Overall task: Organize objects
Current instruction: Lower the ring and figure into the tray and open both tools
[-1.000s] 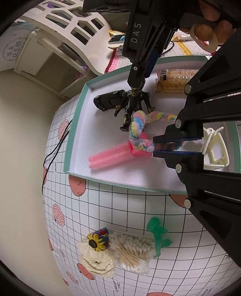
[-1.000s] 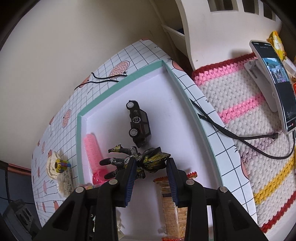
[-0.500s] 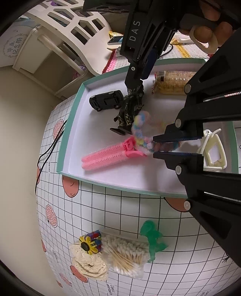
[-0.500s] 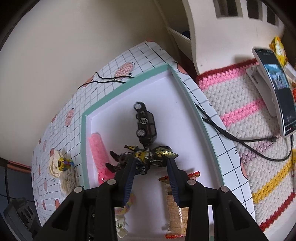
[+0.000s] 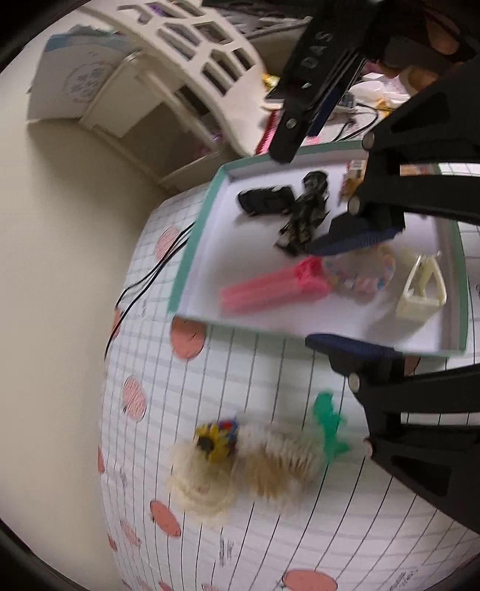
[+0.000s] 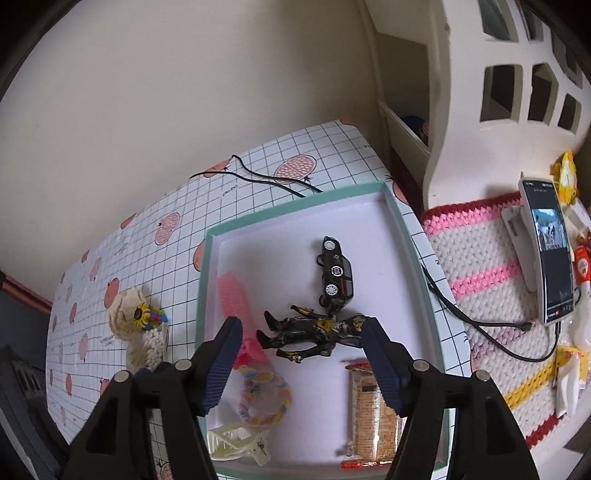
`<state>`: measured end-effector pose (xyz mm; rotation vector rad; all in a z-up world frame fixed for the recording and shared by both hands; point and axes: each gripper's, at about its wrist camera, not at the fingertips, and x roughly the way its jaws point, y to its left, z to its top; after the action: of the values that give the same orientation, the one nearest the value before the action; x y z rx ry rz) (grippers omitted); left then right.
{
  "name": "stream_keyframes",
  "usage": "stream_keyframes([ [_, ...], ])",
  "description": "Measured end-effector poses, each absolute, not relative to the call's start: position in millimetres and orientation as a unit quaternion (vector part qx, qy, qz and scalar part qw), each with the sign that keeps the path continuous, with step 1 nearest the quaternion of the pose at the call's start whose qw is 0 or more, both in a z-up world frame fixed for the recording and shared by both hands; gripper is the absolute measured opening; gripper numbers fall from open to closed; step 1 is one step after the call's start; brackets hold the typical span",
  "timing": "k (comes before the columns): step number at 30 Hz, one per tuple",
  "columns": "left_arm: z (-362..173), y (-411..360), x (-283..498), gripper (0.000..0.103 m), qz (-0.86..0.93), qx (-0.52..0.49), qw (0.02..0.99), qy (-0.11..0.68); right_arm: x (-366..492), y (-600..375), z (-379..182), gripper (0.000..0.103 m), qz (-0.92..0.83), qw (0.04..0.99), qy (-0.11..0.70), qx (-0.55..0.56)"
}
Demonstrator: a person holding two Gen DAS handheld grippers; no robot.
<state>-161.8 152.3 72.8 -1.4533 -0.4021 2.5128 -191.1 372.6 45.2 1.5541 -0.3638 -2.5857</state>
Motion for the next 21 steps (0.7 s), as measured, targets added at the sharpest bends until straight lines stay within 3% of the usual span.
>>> stream_keyframes([
  [13, 68.5, 89.9, -170.4, 0.074, 0.855, -0.491, 0.008, -0.168, -190.6, 354.1, 43.4, 0.093, -0.851, 0.045, -0.090, 0.516],
  [17, 69.6, 77.7, -170.4, 0.086, 0.857, -0.488, -0.014, -0.167, -189.9, 346.8, 45.0, 0.095, -0.851, 0.037, -0.078, 0.518],
  [21, 71.0, 65.6, -173.3, 0.090, 0.851, -0.496, -0.034, -0.167, -190.4, 338.2, 49.1, 0.099, -0.851, 0.043, -0.080, 0.517],
])
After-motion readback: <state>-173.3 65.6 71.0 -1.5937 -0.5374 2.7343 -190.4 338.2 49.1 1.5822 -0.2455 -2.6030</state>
